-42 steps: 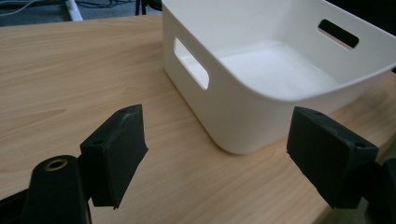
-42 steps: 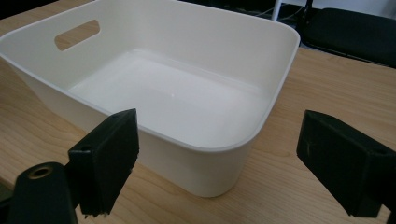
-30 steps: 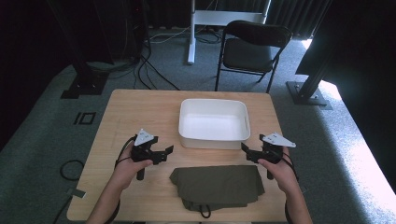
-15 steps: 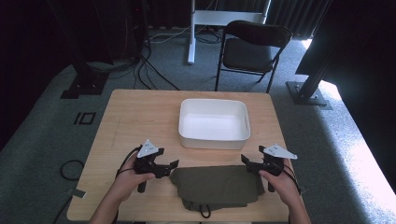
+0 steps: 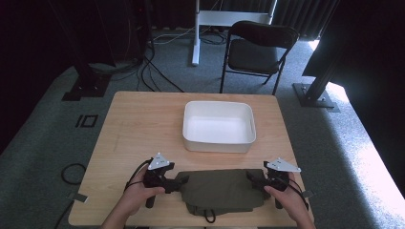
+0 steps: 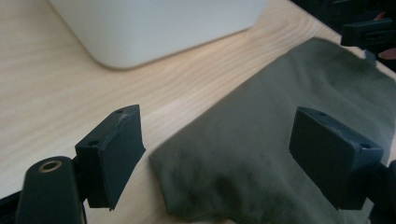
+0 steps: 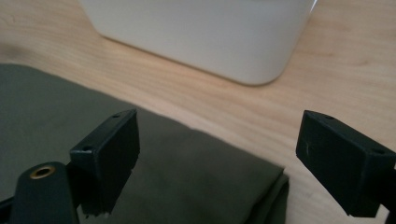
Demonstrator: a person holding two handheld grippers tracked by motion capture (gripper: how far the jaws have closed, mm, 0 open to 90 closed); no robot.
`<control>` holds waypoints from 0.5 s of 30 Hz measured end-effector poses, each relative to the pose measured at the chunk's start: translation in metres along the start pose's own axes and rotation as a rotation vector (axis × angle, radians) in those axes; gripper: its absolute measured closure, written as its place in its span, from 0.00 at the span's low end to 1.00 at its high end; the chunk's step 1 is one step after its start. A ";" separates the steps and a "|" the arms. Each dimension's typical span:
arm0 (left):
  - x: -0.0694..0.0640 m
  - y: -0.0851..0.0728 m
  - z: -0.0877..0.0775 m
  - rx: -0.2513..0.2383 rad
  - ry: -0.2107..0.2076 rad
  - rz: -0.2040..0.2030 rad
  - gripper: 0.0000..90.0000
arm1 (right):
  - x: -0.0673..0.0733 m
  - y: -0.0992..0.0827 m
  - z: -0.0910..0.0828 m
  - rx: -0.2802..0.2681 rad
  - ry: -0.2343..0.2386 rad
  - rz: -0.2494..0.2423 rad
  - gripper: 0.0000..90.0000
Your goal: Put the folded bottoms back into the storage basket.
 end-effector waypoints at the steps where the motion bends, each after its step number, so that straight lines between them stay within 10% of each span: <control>1: -0.001 -0.002 0.001 0.009 0.001 -0.002 0.21 | 0.001 -0.002 0.000 0.005 0.002 0.004 0.15; 15: -0.011 -0.027 0.014 0.118 0.026 -0.005 0.20 | 0.002 -0.030 -0.005 0.061 -0.041 0.045 0.14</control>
Point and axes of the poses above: each handheld gripper's, and its own axes: z roughly forward along the jaws, y roughly out of its top, x roughly to its left, the point moved 3 cm from there along z, roughly forward along the jaws, and after that the axes turned 10 degrees about -x, right-handed, at the moved point
